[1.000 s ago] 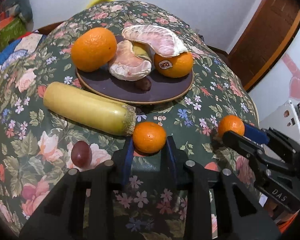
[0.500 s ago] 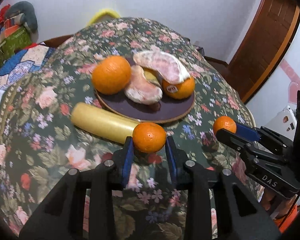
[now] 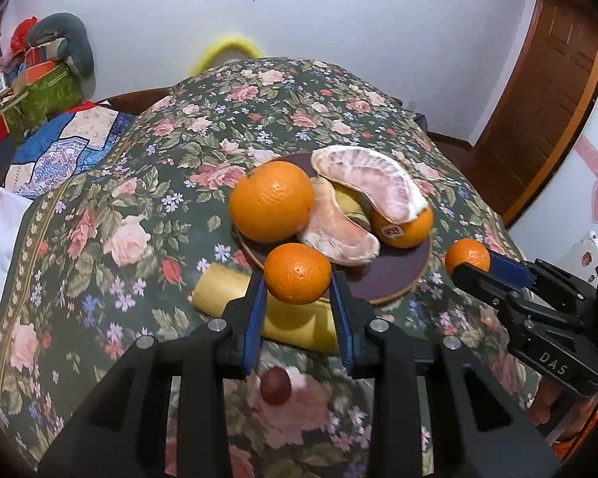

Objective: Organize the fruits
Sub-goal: 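Place the mandarins on the plate with both tools and open them, then grasp the brown date with the left tool while the right tool approaches the yellow gourd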

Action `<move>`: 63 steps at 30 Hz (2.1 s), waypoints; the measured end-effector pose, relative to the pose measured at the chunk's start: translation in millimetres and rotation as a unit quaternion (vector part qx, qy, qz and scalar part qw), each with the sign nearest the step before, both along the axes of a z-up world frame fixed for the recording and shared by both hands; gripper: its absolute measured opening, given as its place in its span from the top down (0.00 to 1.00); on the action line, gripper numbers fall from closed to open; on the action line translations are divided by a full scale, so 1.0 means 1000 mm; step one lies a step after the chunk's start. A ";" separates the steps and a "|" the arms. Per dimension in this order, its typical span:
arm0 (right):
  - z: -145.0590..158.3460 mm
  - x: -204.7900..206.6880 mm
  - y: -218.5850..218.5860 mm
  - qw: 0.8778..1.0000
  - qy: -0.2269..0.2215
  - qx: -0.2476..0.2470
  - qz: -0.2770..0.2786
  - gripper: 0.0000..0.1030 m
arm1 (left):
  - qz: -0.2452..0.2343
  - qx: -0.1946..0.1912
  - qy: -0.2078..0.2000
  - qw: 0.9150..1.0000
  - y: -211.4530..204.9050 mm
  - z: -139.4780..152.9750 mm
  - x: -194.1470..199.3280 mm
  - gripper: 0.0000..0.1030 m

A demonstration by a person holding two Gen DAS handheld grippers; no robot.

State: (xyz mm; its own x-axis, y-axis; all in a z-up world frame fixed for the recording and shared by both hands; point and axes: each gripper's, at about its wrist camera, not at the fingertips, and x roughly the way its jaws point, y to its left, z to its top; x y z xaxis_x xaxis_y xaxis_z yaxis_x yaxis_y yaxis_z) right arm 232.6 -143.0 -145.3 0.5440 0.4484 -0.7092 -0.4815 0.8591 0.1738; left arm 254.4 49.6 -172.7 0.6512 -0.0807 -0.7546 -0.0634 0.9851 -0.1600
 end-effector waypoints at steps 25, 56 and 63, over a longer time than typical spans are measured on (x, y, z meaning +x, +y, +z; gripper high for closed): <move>-0.027 0.024 0.031 0.999 0.022 -0.029 0.035 0.66 | -0.030 0.016 0.022 0.999 -0.011 -0.028 0.035 0.68; 0.005 -0.023 0.046 0.998 0.009 -0.013 0.055 0.61 | -0.014 -0.004 0.047 0.999 0.007 -0.036 -0.044 0.63; -0.005 -0.023 0.052 0.998 0.020 -0.017 0.059 0.61 | -0.023 0.001 0.051 0.998 0.003 -0.047 -0.044 0.75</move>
State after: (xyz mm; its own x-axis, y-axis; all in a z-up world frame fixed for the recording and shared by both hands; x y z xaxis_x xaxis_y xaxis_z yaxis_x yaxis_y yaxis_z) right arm 209.3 -91.3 -149.8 0.4596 0.4828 -0.7454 -0.5733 0.8023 0.1662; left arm 210.9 52.3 -219.5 0.5661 -0.1067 -0.8174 -0.0336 0.9878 -0.1522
